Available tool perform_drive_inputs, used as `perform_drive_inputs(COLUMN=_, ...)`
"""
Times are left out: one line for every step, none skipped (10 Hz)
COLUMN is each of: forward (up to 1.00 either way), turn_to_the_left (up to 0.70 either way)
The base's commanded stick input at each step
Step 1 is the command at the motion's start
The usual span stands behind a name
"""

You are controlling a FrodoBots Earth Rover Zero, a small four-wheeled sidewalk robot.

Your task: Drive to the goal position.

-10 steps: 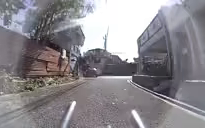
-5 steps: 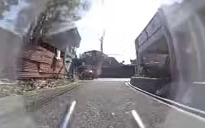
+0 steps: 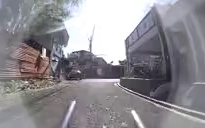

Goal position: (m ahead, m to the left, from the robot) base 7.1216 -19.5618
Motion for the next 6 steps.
perform_drive_inputs(forward=0.85, turn_to_the_left=0.12)
perform_drive_inputs(forward=0.85, turn_to_the_left=0.11)
perform_drive_inputs(forward=0.85, turn_to_the_left=0.07)
perform_drive_inputs(forward=0.85, turn_to_the_left=0.08)
perform_drive_inputs(forward=0.85, turn_to_the_left=0.09)
perform_drive_inputs(forward=0.85, turn_to_the_left=0.08)
